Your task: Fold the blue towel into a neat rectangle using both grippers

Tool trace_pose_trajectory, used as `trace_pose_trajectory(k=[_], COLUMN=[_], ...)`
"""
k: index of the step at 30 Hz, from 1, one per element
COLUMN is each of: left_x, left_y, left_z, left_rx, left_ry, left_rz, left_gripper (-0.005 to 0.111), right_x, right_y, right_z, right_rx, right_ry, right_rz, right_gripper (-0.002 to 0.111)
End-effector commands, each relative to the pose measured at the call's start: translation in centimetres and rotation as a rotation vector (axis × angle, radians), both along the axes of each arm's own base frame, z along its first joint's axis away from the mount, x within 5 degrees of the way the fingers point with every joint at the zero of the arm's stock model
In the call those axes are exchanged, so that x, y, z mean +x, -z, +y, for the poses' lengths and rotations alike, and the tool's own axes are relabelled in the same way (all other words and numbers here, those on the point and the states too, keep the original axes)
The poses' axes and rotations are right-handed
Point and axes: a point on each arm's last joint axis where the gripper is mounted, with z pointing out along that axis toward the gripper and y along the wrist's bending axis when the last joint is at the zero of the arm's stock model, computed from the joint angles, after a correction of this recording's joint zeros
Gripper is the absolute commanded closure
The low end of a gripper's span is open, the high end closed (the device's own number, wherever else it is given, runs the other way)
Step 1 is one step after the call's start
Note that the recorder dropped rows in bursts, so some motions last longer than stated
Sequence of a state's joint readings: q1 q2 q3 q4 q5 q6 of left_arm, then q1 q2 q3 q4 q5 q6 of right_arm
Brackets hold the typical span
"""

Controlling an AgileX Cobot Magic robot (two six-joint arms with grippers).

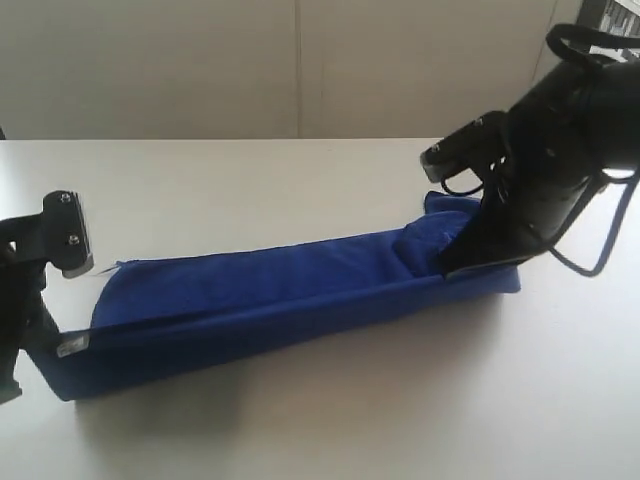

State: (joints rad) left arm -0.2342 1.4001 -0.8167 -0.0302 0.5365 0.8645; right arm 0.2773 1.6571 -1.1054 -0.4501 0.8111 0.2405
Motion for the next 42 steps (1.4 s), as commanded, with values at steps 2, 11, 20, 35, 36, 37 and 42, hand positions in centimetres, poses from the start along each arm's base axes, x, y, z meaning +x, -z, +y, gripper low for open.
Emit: trace_pose_trajectory(k=[2,11,20,35,36,37,42], left_x=[-1.4,-2.2,-0.3,5.0,5.6,6.2,9.1], left_y=[1.3,2.3,1.4,3.9,4.3,4.7,6.4], left_z=[0.4,0.3,-0.8,-1.9,-2.1,-2.3,-3.2], left_rx=[-0.005,-0.030,-0.225,-0.359,-0.361,-0.359,-0.350], left_ry=[-0.019,-0.038,-0.196,-0.431,-0.436,-0.437,-0.421], left_rz=[0.098,0.133,-0.051,-0.099,-0.084,-0.069,-0.013], left_gripper=[0.107,0.056,0.036,0.106,0.106,0.106,0.106], right_x=[-2.0,-2.4,-2.6,-1.5,-1.4,-1.3,-1.0], right_y=[2.1,3.2,1.8,-4.1,-3.9,-3.7,-3.5], right_z=[-0.7,-0.4,-0.3,0.5,0.4,0.5,0.5], right_rx=[-0.021,0.038,0.065,0.149,0.152,0.150,0.124], right_ry=[-0.006,-0.003,0.007,-0.121,-0.115,-0.120,-0.136], right_rz=[0.088,0.071,0.031,-0.276,-0.270,-0.267,-0.229], right_gripper=[0.108,0.089,0.034,0.105,0.108,0.108,0.108])
